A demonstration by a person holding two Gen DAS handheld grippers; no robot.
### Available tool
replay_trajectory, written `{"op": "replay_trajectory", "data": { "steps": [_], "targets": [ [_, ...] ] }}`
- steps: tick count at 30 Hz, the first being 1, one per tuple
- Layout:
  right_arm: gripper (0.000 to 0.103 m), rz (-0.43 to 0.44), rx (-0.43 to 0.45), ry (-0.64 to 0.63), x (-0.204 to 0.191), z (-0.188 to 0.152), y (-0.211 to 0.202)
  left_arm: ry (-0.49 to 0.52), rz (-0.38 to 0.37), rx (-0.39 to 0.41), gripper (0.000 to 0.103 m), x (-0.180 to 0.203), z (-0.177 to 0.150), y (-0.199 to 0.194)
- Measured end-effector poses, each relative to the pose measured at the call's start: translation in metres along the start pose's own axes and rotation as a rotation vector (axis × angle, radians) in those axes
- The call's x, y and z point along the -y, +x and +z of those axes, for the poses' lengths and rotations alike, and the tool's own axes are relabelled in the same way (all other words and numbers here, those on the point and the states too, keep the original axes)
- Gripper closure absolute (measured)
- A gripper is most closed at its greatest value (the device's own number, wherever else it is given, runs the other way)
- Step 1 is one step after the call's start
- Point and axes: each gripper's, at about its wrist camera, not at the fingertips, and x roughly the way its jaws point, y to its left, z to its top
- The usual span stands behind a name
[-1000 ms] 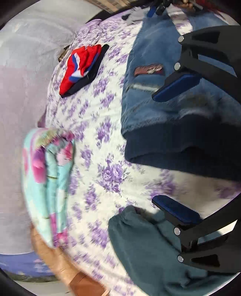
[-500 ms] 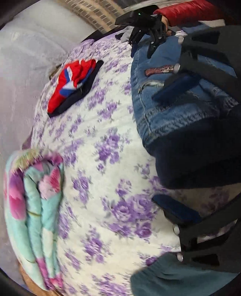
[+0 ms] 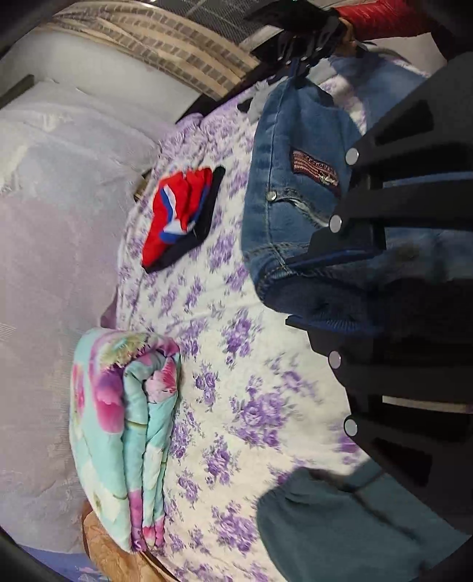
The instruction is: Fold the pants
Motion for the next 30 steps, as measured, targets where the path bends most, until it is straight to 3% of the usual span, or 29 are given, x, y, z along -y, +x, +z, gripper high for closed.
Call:
{"op": "replay_trajectory", "data": {
  "steps": [4, 8, 10, 12, 14, 18, 20, 23, 26, 30],
  "targets": [
    [0.096, -0.003, 0.041, -0.059, -0.044, -0.03, -0.043, -0.012, -0.034, 0.031, 0.077, 0.011, -0.024, -0.035],
    [0.096, 0.003, 0.023, -0.111, -0.086, -0.075, -0.066, -0.038, -0.064, 0.059, 0.07, 0.018, -0.051, -0.071],
    [0.103, 0.011, -0.006, -0.15, -0.105, -0.101, -0.07, -0.071, -0.066, 0.057, 0.061, 0.019, -0.068, -0.087],
    [0.103, 0.026, -0.033, -0.171, -0.116, -0.119, -0.072, -0.142, -0.082, 0.073, 0.029, 0.014, -0.087, -0.103],
    [0.103, -0.02, -0.055, -0.207, -0.122, -0.132, -0.069, -0.227, -0.109, 0.101, 0.022, 0.006, -0.103, -0.114],
    [0.103, -0.059, -0.064, -0.189, -0.111, -0.146, -0.066, -0.367, -0.17, 0.111, 0.022, -0.007, -0.127, -0.121],
    [0.101, -0.075, -0.015, -0.214, -0.114, -0.144, -0.071, -0.368, -0.128, 0.064, 0.022, -0.002, -0.132, -0.11],
    [0.08, -0.105, 0.024, -0.278, -0.127, -0.141, -0.073, -0.36, -0.106, 0.002, 0.022, 0.007, -0.132, -0.092],
    [0.078, -0.121, 0.046, -0.355, -0.139, -0.138, -0.07, -0.33, -0.034, -0.02, 0.021, 0.014, -0.123, -0.078],
    [0.078, -0.137, 0.055, -0.388, -0.142, -0.131, -0.062, -0.351, -0.011, -0.046, 0.019, 0.013, -0.116, -0.064]
  ]
}}
